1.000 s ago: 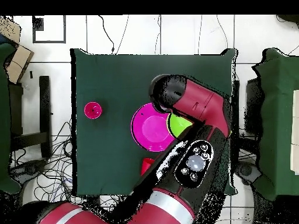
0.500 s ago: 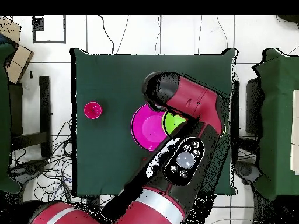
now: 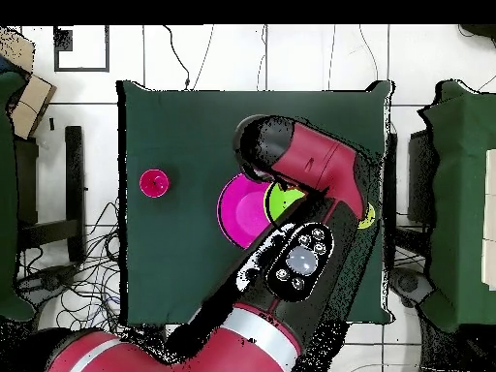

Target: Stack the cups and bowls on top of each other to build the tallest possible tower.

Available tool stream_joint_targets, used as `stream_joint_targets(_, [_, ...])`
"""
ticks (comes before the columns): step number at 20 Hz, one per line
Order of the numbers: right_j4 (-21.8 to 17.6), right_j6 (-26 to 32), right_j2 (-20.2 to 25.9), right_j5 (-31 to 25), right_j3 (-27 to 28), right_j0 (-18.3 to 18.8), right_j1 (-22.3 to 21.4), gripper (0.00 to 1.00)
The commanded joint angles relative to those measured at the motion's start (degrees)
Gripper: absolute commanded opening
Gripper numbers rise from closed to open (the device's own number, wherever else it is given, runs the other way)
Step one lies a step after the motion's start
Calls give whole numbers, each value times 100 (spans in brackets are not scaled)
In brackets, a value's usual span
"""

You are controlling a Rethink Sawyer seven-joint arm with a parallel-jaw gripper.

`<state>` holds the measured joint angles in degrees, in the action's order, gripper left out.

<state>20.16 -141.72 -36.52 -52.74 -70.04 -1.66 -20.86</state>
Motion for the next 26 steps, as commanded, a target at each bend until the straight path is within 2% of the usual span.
stream_joint_targets(1, [109,-1289,324,-472,106,-163,32,0])
stream_joint_targets(10, [120,-1371,295,-403,45,-185,13,0])
stream_joint_targets(26, [336,-1886,61,-336,-86,-424,96,0])
